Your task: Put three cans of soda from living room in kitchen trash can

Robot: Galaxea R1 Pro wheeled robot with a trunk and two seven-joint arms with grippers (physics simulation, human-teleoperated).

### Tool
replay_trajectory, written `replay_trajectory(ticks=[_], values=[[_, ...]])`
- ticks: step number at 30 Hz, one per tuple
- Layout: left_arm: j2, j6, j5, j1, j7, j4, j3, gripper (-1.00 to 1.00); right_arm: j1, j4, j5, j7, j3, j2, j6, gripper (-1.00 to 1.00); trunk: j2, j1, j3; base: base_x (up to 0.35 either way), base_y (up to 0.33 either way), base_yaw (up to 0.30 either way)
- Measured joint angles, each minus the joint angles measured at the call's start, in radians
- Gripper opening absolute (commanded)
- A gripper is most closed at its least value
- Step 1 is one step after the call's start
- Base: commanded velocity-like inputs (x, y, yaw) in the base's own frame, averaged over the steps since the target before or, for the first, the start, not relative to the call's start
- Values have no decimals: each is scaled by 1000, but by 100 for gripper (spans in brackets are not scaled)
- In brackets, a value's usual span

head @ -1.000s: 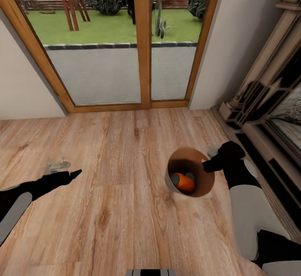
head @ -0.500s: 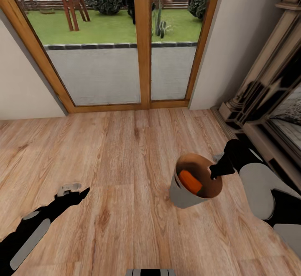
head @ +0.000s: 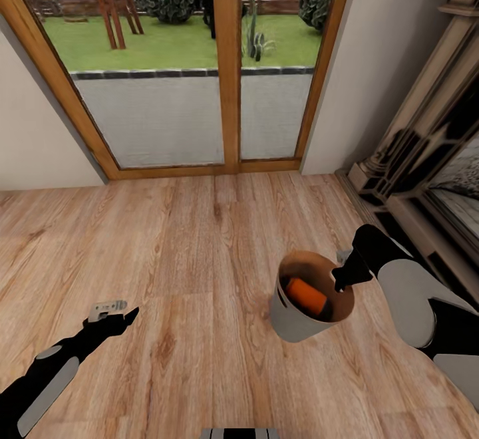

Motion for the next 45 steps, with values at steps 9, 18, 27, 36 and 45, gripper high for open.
replay_trajectory(ticks=[9, 18, 27, 36, 45], values=[[0, -9, -1, 0, 0, 8, 0, 100, 2, -2, 7, -9, 0, 1, -1, -100, -35, 19, -16, 0, 0, 0], [0, -9, -1, 0, 1, 9, 0, 100, 5, -6, 16, -56, -4, 2, -2, -100, -98, 54, -44, 0, 0, 0], [0, -9, -1, 0, 1, 10, -2, 100, 7, -8, 9, -62, -7, 1, 1, -100, -161, 88, -72, 0, 0, 0], [0, -11, -1, 0, 1, 10, -2, 100, 7, -8, 14, -63, -9, -7, -2, -100, -161, 88, -72, 0, 0, 0], [-1, -11, -1, 0, 1, 10, -2, 100, 7, -6, 13, -63, -12, -9, 0, -100, -161, 88, -72, 0, 0, 0]])
